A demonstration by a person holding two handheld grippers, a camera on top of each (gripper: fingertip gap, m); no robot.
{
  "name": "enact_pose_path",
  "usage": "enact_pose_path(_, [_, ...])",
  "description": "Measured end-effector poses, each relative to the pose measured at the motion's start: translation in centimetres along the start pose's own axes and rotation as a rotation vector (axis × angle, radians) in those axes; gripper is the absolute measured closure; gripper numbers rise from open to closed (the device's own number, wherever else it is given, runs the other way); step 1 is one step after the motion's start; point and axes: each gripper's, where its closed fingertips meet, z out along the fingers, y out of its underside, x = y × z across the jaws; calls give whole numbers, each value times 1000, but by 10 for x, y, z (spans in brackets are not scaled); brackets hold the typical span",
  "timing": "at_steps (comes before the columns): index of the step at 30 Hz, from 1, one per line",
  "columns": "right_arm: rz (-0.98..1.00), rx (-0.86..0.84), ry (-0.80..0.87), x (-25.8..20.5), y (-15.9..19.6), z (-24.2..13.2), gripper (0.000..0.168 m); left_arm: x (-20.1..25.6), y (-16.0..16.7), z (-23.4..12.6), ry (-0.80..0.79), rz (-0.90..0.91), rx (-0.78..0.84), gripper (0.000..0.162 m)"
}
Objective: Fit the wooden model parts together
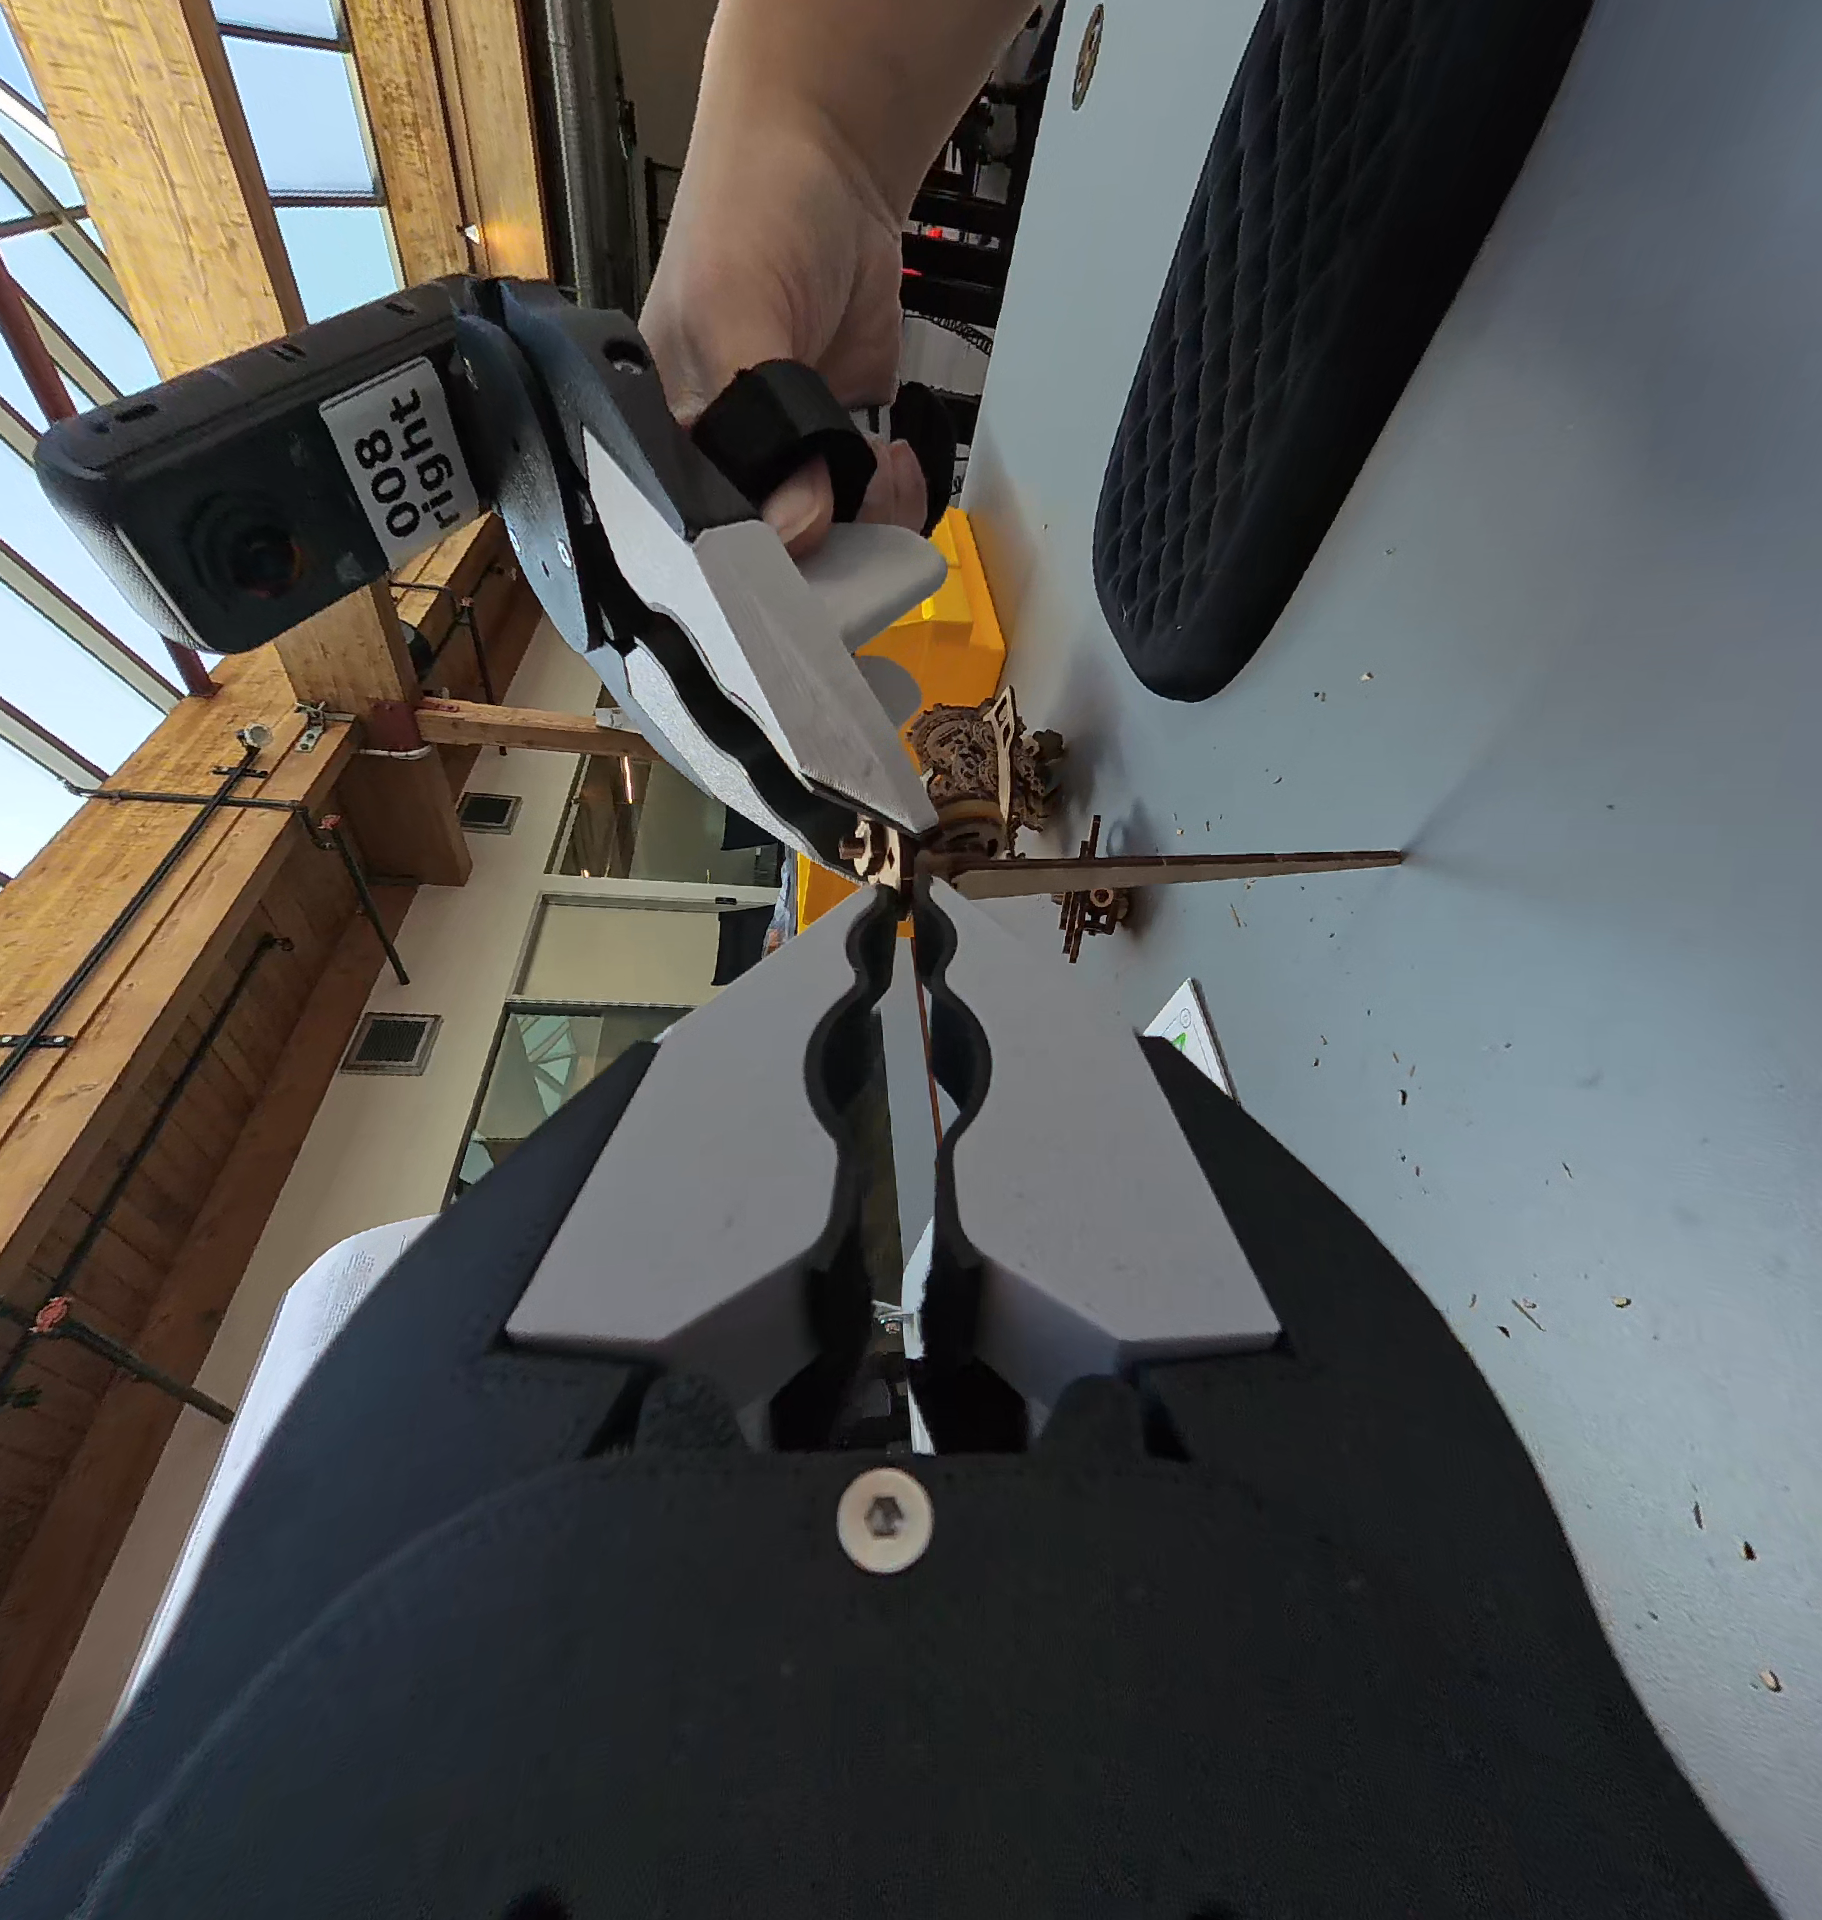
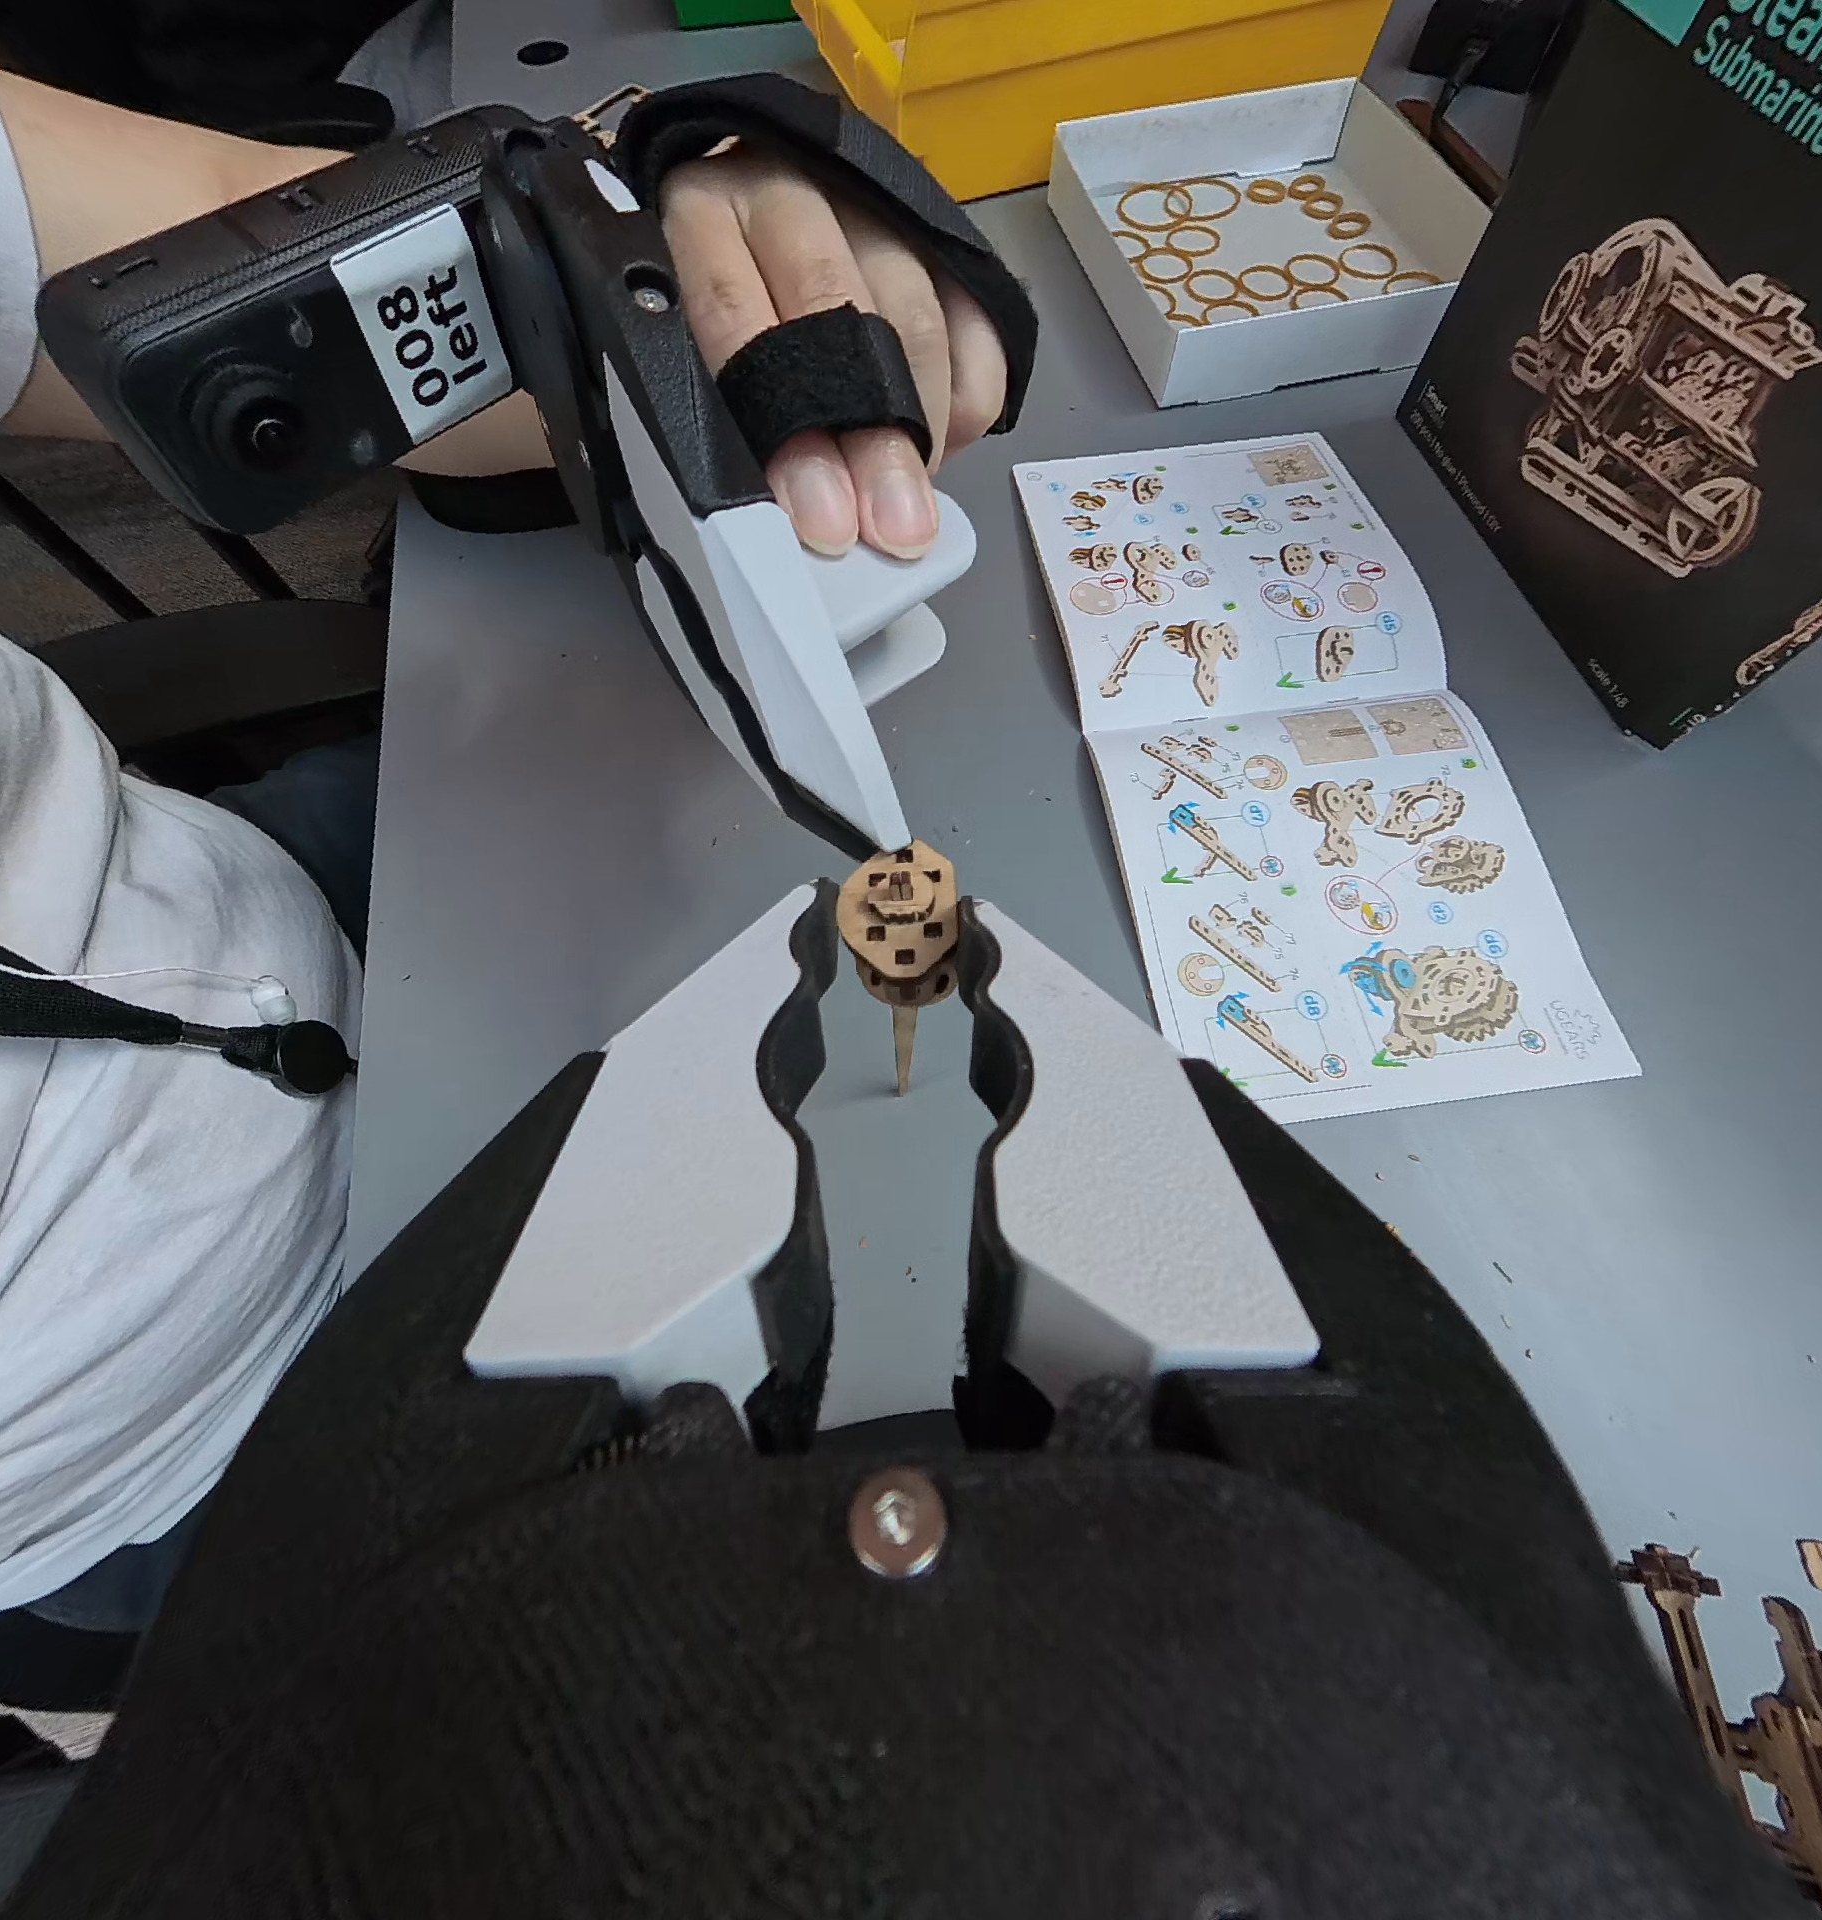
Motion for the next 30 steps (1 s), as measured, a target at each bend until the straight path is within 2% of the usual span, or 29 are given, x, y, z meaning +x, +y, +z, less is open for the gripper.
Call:
enact_pose_path(7, [12, 74, 23, 1, 5, 1, 142, 0, -2, 2, 5, -12, 4, 162])
enact_pose_path(16, [92, 279, 17, 0, 3, -6, 140, 1, -3, 3, 9, -3, 2, 162])
enact_pose_path(20, [145, 329, 21, -1, 15, 7, 137, 1, -3, 3, 12, -2, -1, 162])
enact_pose_path(24, [127, 322, 53, -2, 22, 18, 143, 1, -3, 3, 13, 0, -3, 162])
enact_pose_path(25, [107, 321, 60, -3, 20, 18, 152, 1, -3, 3, 13, 1, -4, 162])
enact_pose_path(30, [90, 289, 62, -4, 24, 21, 158, 0, -2, 2, 17, 8, -12, 162])
